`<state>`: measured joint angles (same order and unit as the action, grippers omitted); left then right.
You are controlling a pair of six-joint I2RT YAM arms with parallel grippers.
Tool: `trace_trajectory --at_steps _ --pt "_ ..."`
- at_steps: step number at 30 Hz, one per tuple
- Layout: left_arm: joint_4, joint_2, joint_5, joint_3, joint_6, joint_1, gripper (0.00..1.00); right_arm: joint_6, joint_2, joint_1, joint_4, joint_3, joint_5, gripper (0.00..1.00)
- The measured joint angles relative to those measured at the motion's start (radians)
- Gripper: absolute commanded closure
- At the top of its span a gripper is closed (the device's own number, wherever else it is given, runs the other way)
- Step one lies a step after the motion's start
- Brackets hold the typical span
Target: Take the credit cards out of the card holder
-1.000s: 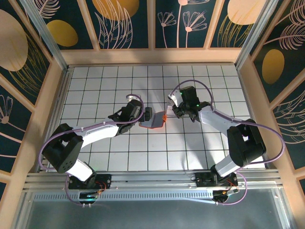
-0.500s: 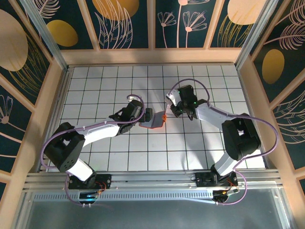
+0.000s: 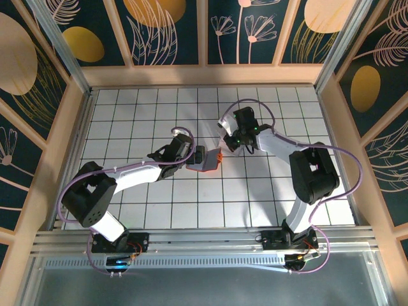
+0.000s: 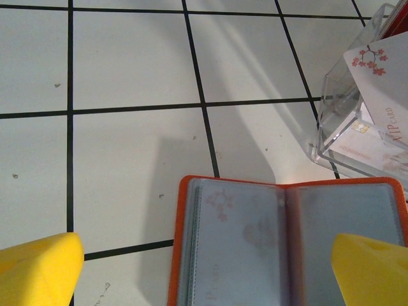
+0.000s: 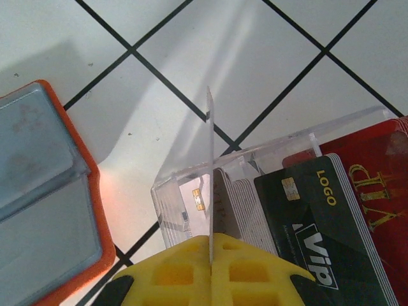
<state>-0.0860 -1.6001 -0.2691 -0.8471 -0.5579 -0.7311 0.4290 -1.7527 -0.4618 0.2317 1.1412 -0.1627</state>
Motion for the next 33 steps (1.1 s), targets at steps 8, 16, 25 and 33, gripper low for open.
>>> trace_trajectory --at_steps 8,16,25,33 --pt "0.0 0.0 -0.001 -0.007 -0.003 0.0 0.01 0.018 -0.001 0.051 0.111 0.018 -0.049 1.0" --pt "0.0 0.0 -0.001 -0.013 -0.003 0.0 0.01 0.042 -0.016 0.056 0.193 0.065 -0.047 1.0" --pt "0.001 0.0 -0.001 -0.017 -0.003 0.0 0.01 0.075 -0.053 0.057 0.288 0.147 -0.044 1.0" --pt "0.0 0.0 -0.001 -0.018 -0.003 0.0 0.01 0.091 -0.057 0.057 0.308 0.153 -0.04 1.0"
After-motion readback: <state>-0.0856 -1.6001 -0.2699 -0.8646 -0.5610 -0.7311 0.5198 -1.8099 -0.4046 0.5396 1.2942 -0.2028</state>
